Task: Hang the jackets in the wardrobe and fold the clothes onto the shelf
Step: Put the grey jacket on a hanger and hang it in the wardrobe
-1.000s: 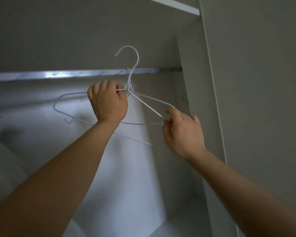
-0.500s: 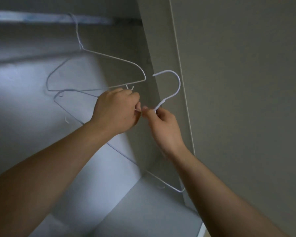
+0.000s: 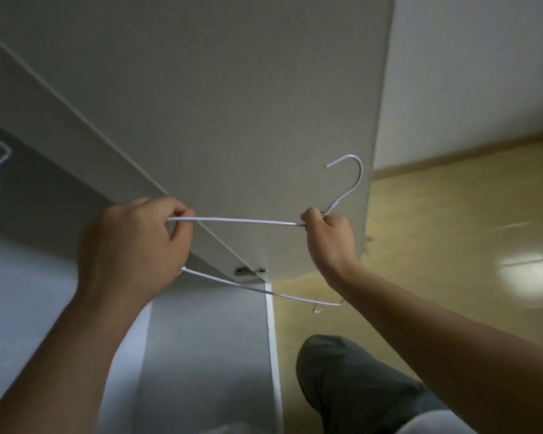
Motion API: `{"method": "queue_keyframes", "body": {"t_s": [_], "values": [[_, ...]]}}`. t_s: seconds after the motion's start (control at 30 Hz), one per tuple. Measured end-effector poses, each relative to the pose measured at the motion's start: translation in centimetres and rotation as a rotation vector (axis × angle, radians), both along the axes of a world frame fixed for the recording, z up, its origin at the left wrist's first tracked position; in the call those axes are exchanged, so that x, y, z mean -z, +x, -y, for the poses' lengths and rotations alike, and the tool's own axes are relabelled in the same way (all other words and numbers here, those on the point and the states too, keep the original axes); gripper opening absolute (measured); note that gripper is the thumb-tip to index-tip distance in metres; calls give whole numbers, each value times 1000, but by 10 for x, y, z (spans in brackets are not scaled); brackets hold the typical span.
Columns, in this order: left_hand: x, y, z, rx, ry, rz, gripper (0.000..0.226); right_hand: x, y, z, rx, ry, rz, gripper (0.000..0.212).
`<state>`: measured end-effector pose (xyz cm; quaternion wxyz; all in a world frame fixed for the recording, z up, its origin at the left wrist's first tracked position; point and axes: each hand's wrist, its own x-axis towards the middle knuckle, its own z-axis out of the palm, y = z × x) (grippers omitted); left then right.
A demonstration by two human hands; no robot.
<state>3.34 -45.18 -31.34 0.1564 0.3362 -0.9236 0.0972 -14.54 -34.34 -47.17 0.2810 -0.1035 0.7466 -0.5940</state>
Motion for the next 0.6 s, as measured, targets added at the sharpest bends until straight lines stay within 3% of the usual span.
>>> {"method": "queue_keyframes", "body": {"t_s": [0.1,0.27,0.4,0.6], "values": [[-24,-75,-26,102,281,-67,8,-27,-38,-51,116,76,24,36],[-80,-190,-68,276,393,61,5,-88,-98,-124,283,174,157,26],[-132,-262,-114,367,611,138,16,-137,-133,-182,417,199,294,25],[-166,-370,-193,608,601,155,22,-189,-192,-278,642,217,393,32]]}}
